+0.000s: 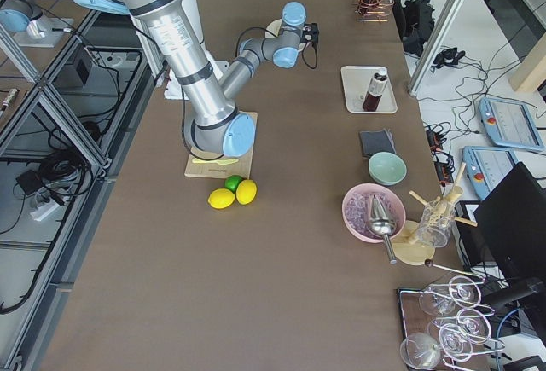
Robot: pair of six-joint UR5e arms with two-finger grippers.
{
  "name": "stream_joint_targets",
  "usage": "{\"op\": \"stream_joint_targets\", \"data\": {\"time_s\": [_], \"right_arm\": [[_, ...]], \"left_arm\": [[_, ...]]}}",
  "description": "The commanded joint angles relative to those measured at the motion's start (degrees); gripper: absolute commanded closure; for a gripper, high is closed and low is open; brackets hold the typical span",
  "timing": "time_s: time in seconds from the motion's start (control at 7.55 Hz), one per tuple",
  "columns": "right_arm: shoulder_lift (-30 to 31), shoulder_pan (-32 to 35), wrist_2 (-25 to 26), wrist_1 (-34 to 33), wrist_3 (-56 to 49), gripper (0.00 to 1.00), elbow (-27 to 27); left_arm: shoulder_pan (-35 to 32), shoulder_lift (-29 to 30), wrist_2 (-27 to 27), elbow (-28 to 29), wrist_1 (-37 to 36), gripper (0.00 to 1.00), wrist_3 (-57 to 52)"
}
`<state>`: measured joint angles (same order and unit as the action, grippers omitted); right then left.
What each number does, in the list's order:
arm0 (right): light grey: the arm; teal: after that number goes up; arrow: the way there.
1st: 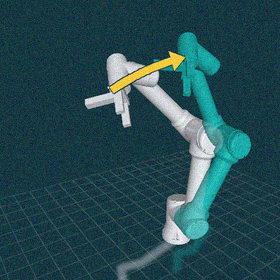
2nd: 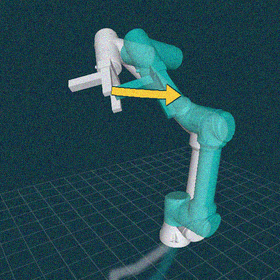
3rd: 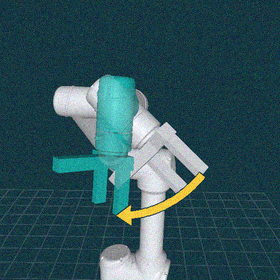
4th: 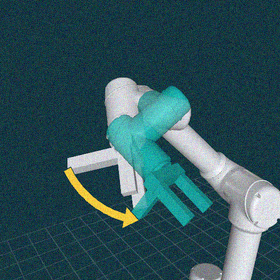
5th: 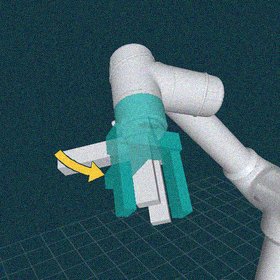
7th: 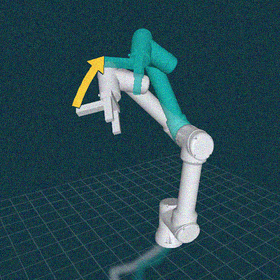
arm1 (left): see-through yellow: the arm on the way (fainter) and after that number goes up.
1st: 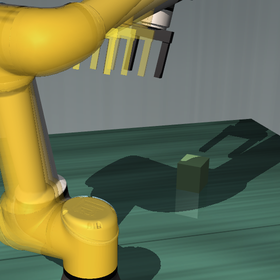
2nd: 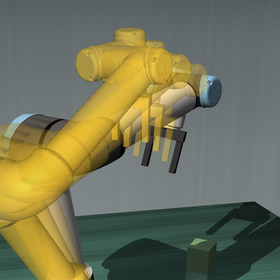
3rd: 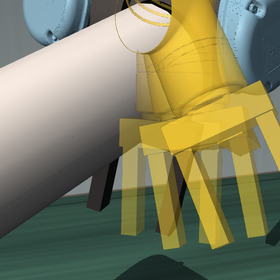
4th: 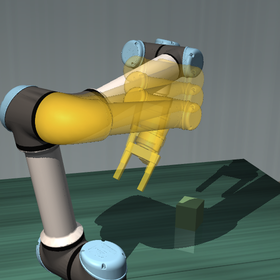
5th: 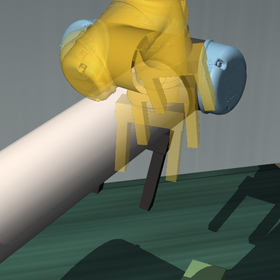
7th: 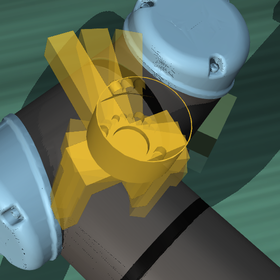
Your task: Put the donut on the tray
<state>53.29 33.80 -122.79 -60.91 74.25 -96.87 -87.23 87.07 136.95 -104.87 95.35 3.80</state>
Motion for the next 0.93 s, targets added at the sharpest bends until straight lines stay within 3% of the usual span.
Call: {"op": "stream_joint_targets", "data": {"time_s": [0.0,0.13,0.26,0.53,0.66,0.79], "right_arm": [[-6.1,-4.5,4.3,-5.6,1.7,1.00,0.6],[-9.7,-6.8,7.0,-9.9,2.3,1.00,0.8],[-11.4,-9.2,10.4,-10.4,2.3,1.00,1.2],[-16.9,-10.6,12.3,-10.9,5.4,1.00,5.6],[-20.2,-10.9,12.9,-11.4,5.8,1.00,9.1],[-22.4,-11.1,13.4,-11.4,5.9,1.00,11.9]], "left_arm": [[2.6,3.4,0.1,-0.2,0.9,0.01,3.9],[3.1,5.1,1.4,-0.9,1.0,0.01,3.9],[3.2,6.1,5.8,-1.0,1.4,0.02,4.0],[3.2,9.8,8.0,1.9,3.0,0.02,12.0],[4.9,9.5,9.5,0.6,5.3,0.02,19.3],[6.9,7.3,9.5,1.1,13.2,0.02,25.8]]}}
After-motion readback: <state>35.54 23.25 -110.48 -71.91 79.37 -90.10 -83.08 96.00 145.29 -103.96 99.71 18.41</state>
